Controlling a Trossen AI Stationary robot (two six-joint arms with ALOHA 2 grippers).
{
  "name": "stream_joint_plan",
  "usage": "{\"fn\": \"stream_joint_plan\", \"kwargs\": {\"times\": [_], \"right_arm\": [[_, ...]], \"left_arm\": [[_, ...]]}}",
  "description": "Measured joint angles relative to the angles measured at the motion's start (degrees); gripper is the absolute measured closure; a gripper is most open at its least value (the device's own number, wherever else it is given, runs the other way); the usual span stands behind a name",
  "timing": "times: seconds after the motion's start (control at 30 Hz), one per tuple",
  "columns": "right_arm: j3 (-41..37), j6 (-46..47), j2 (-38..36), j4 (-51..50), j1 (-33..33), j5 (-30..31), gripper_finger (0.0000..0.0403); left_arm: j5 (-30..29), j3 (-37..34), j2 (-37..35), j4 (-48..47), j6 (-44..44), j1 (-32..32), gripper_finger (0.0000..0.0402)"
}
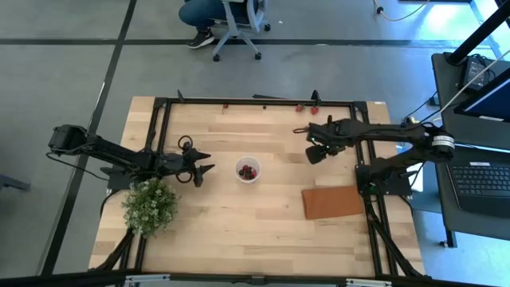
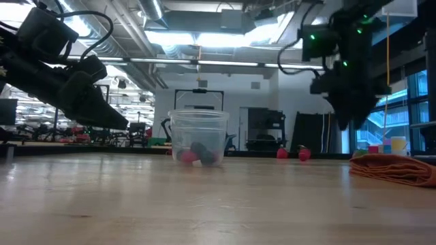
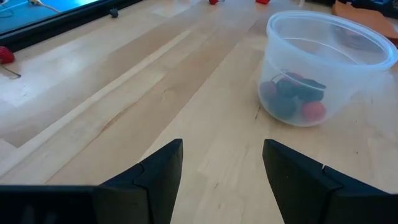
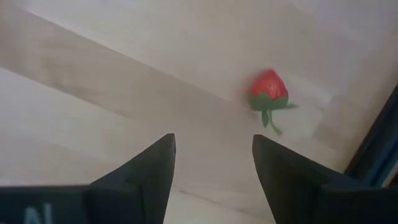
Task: Pick and placing Produce into tupperware
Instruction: Put the bottom strawberry into the bin
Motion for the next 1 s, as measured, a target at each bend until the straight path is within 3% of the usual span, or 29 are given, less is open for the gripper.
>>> {"fn": "stream_joint_plan", "kwargs": {"times": [0.3,1.0], "right_arm": [[-7.3,4.6,-0.1,4.3,-2.2,5.8,0.0186],[-14.8,2.8,-0.1,15.0,-6.3,5.4,0.0193]], "left_arm": [[0.0,0.0,0.0,0.0,0.0,0.0,0.0187],[0.0,0.0,0.0,0.2,-1.6,0.0,0.0187]]}}
